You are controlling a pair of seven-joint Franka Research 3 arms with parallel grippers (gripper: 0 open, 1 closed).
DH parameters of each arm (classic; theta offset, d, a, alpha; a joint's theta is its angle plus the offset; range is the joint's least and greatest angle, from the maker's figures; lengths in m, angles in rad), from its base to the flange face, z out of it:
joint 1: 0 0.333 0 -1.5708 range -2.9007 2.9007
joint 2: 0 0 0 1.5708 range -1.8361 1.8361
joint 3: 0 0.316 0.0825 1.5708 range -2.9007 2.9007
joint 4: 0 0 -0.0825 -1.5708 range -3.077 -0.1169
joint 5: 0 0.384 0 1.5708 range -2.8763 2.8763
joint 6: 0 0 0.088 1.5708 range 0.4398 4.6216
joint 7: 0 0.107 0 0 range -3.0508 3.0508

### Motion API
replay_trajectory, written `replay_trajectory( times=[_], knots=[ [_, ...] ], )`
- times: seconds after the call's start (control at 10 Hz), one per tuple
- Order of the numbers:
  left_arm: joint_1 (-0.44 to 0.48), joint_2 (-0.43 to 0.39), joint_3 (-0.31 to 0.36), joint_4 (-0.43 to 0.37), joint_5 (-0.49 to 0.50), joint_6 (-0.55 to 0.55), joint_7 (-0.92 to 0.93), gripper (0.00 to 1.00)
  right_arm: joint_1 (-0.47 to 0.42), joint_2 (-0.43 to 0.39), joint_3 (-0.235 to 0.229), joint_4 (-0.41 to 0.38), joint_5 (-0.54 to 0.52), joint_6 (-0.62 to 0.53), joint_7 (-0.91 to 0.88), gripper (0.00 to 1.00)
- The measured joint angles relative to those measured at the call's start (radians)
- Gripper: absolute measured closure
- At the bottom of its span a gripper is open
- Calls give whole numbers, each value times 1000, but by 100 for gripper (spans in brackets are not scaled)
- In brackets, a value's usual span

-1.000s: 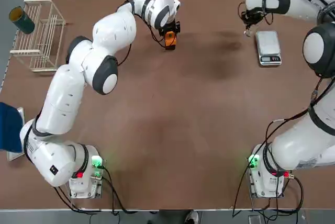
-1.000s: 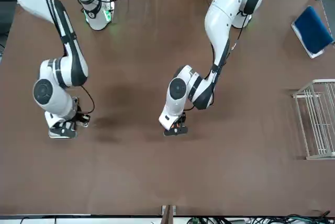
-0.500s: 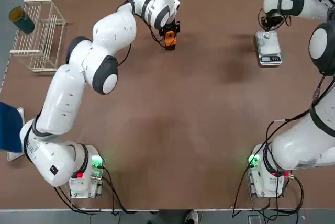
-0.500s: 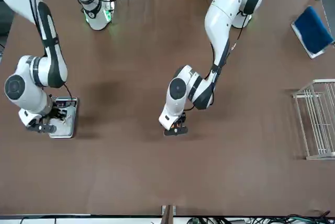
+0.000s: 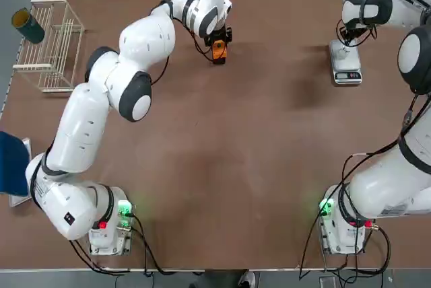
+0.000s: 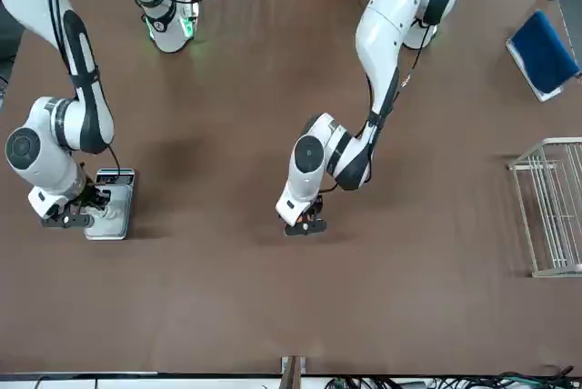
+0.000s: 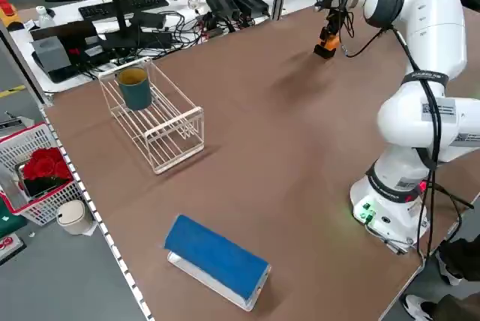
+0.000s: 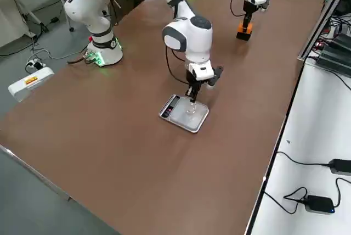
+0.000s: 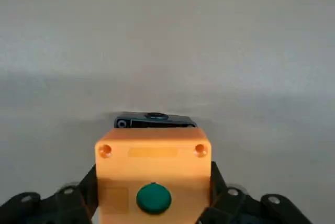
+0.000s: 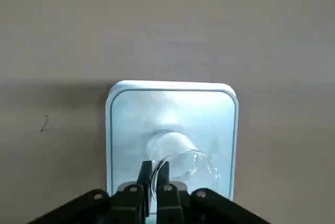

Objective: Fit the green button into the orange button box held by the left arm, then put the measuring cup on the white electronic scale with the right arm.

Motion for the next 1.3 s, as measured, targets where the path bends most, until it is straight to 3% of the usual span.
replay_trajectory(
  times=[1.3],
  knots=[
    [0, 0, 2, 0, 0, 3, 0, 21, -4, 16, 0, -2, 0, 25, -16, 89]
  ],
)
